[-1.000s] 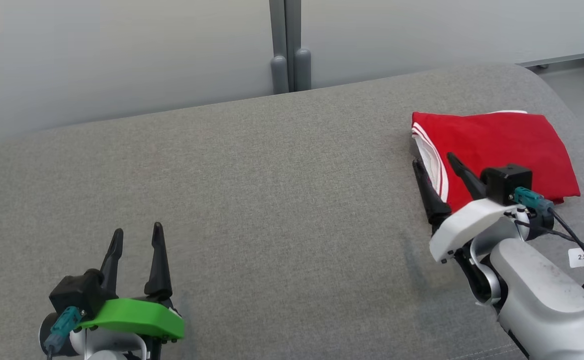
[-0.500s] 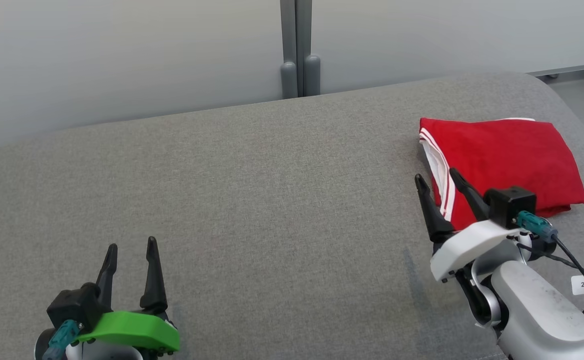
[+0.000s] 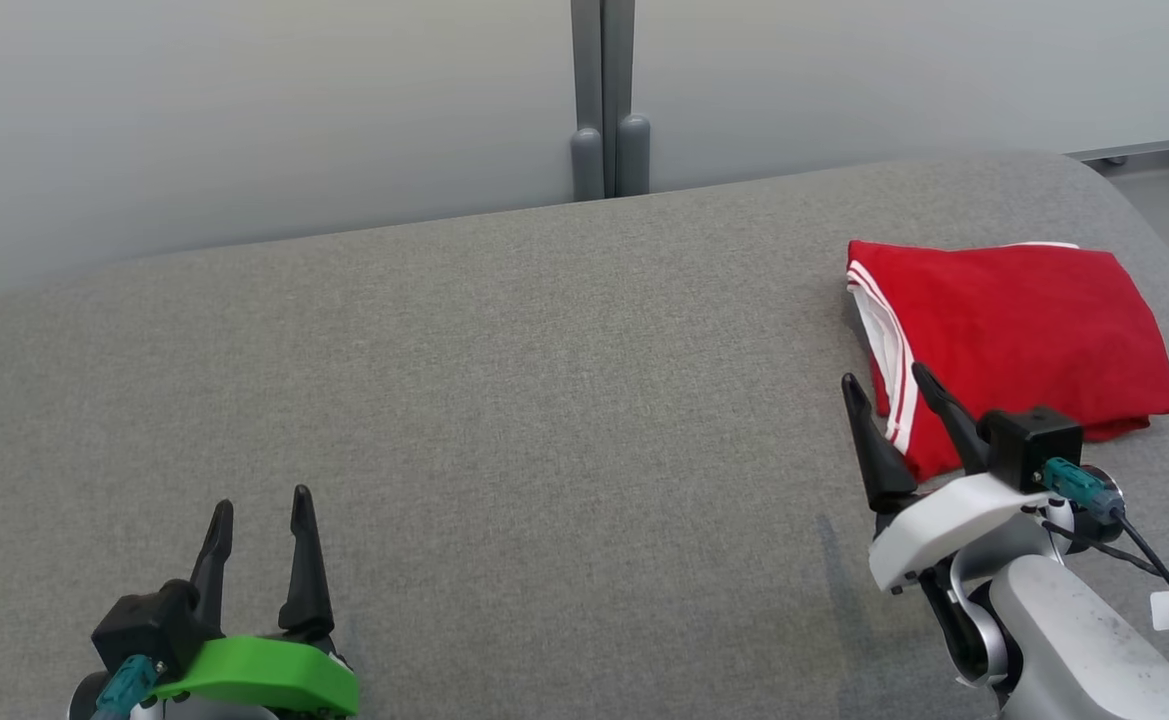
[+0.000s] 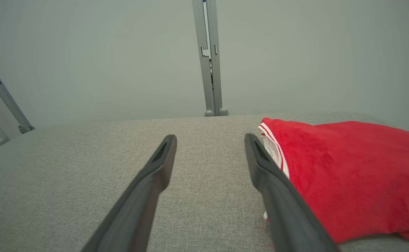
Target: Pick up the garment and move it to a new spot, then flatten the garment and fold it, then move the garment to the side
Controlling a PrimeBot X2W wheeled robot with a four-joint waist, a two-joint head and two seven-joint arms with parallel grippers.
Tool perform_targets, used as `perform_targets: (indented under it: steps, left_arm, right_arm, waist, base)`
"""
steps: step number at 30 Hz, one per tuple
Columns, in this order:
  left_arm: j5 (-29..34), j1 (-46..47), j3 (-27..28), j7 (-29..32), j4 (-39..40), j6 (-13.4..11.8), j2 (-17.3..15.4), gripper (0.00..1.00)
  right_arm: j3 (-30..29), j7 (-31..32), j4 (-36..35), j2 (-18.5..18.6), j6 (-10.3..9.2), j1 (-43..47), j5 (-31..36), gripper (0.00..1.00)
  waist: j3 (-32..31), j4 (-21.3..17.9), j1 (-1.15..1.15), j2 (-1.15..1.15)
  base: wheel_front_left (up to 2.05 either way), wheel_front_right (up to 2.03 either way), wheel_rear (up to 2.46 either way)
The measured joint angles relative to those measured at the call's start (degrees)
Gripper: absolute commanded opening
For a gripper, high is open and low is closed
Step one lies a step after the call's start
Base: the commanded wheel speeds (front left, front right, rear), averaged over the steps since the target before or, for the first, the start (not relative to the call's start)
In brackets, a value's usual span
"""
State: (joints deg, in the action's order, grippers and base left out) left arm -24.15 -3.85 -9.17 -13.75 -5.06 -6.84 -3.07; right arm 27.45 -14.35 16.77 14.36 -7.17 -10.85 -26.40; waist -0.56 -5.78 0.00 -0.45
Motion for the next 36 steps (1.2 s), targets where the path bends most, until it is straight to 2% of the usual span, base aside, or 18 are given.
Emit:
perform_targets:
  steps: [25, 26, 36]
  left_arm:
    - [1.67, -1.18, -0.20, -0.20, 0.07, -0.24, 0.11, 1.00]
    - [1.76, -1.19, -0.20, -0.42, 0.01, -0.24, 0.11, 0.00]
    - [-0.11, -2.27, -0.43, -0.32, -3.44, 0.20, 0.58, 0.00]
  right_arm:
    - [-2.72, 0.00, -2.41, -1.87, 0.00, 4.46, 4.70, 1.00]
    - [-2.77, 0.00, -2.46, -1.88, 0.00, 4.48, 4.85, 0.00]
    - [-2.79, 0.30, 0.21, -3.38, 0.59, 8.12, 3.24, 0.00]
  waist:
    - [-0.96, 0.76, 0.00, 0.00]
    - [-0.95, 0.78, 0.00, 0.00]
    - [-0.89, 0.91, 0.00, 0.00]
  base:
    - [0.00, 0.00, 0.00]
    - [0.00, 0.00, 0.00]
    - [0.00, 0.00, 0.00]
